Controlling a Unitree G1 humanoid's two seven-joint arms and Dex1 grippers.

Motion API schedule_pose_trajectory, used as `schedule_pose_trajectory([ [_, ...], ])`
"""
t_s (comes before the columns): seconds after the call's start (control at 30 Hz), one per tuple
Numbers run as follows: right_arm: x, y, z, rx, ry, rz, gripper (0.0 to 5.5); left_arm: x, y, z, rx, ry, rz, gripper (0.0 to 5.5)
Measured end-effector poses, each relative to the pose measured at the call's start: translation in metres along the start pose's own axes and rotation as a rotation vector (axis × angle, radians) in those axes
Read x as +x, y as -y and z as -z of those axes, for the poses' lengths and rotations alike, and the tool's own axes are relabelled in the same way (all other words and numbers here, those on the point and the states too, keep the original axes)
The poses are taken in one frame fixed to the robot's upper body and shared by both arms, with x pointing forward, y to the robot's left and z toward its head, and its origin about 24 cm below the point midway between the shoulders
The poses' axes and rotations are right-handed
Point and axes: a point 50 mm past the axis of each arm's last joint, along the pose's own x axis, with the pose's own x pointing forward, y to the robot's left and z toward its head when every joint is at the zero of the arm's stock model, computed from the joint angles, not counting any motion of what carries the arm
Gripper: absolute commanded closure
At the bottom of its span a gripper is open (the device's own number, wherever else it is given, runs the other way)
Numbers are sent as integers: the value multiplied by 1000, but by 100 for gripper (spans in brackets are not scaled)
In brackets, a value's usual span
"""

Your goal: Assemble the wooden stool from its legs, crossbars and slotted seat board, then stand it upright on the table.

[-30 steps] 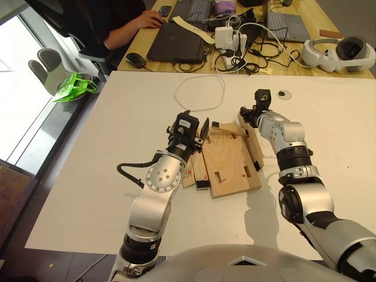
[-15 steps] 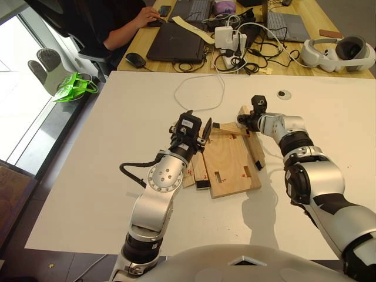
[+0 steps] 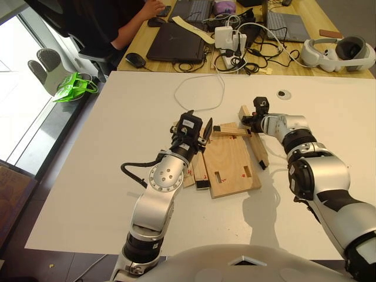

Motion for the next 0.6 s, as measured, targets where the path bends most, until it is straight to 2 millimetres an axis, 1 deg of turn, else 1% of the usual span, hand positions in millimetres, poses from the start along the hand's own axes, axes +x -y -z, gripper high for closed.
schedule_pose_trajectory([
  [0.07,-1,0,-8,73,80,2,448,0,-2,0,2,1,-7,277],
  [0.2,-16,-9,-55,226,342,-87,448,0,-4,0,7,0,-10,277],
  [0.3,-37,-12,-88,436,579,-186,448,2,-4,-3,2,14,-10,277],
  [0.37,-49,-9,-98,550,682,-232,448,2,-3,-4,-8,18,-13,277],
  [0.43,-58,-9,-97,644,745,-305,448,4,-3,-6,-22,24,-15,277],
  [0.5,-61,-12,-83,743,767,-364,448,7,-2,-8,-37,26,-11,277],
  [0.6,-62,-12,-63,837,771,-359,448,11,0,-14,-60,43,-5,277],
])
